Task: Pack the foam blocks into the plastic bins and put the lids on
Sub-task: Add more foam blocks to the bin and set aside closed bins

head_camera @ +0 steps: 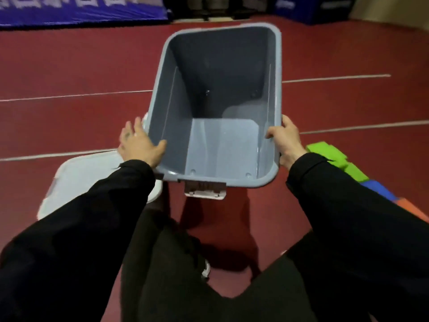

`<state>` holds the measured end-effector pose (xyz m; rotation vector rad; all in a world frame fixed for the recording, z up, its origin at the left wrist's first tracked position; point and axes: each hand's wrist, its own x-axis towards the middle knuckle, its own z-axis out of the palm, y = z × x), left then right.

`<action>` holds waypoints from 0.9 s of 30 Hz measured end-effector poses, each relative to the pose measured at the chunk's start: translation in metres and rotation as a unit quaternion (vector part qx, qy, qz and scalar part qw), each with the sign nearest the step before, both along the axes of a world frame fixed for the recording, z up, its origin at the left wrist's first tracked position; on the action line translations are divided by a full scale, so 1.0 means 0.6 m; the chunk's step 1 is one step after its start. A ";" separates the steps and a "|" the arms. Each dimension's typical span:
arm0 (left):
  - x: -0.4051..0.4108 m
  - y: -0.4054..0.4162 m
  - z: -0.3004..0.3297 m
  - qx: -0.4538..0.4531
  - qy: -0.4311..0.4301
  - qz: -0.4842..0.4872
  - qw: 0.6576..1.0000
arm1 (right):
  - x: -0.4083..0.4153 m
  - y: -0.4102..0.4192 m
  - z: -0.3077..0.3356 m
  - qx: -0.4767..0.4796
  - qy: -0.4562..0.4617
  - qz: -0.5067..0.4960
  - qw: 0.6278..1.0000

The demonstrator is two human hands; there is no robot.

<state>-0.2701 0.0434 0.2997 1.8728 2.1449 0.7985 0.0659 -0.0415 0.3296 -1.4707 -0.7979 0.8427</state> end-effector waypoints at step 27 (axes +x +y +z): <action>0.324 0.062 -0.490 -0.472 0.048 -0.181 0.862 | 0.309 -0.123 -0.550 -0.350 -0.001 -0.135 0.927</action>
